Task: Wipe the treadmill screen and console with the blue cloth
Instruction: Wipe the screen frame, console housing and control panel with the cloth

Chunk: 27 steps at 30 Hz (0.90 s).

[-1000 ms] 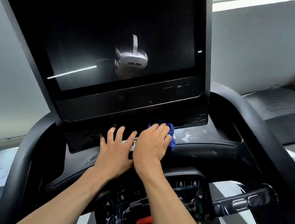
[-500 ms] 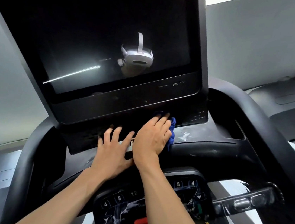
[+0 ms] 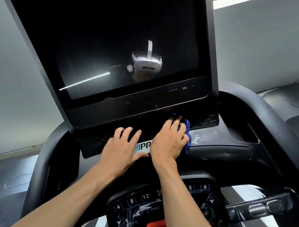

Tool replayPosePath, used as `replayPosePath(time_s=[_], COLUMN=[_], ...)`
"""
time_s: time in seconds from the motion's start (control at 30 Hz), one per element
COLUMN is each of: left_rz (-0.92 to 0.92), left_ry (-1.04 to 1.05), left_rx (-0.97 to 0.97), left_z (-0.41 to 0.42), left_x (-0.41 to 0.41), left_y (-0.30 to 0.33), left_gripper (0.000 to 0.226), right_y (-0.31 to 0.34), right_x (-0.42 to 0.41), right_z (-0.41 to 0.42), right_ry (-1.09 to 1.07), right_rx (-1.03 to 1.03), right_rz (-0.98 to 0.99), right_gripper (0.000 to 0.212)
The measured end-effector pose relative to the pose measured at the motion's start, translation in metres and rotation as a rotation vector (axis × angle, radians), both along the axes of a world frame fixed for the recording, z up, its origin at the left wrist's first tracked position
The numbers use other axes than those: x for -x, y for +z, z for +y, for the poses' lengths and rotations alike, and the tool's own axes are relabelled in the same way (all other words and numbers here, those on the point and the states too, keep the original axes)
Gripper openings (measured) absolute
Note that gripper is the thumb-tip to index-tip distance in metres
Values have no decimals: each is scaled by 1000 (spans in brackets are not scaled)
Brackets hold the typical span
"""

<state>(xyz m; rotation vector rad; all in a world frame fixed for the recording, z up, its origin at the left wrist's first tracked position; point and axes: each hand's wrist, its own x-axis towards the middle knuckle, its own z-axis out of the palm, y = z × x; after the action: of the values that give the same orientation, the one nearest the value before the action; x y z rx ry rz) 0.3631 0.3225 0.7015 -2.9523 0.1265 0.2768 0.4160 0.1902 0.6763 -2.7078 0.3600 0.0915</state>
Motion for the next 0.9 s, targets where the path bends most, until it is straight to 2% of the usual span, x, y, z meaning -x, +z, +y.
replayPosePath(time_s=[0.07,0.17,0.23,0.33,0.47,0.57,0.63,0.73,0.8,0.87,0.9], left_rz=[-154,-331,-303,-223,-201,-132,-135,-209,-267,-299,-295], left_ry=[-200,-489,-631,-753,-847,-909,-919,-883,-853,-823,-802], left_rx=[-120,-277,-388,-520,-622,-650,-639,-588,-514,-449,-442], left_z=[12,11,-1,-21,-33,-29,-24,-13,-2,9,15], left_x=[-14,-50,-78,-112,-151,-164,-163,-157,-151,-143,-140], left_y=[10,41,62,80,97,110,114,112,108,105,104], left_gripper=[69,76,84,112,146,153,153,147,136,123,124], right_y=[3,3,1,8,3,-10,-16,-4,5,3,-2], right_x=[13,10,-6,-20,-4,-4,-2,4,10,14,13], right_z=[14,16,7,5,24,10,7,20,39,51,49], right_ry=[64,23,-84,-245,-169,-166,-162,-148,15,156,152], right_rx=[-36,-41,-51,-128,-136,-191,-242,-340,-298,-235,-195], right_rz=[-10,-29,-18,1,-44,-145,-223,-439,-542,-542,-521], right_gripper=[54,53,57,63,56,53,58,67,63,63,63])
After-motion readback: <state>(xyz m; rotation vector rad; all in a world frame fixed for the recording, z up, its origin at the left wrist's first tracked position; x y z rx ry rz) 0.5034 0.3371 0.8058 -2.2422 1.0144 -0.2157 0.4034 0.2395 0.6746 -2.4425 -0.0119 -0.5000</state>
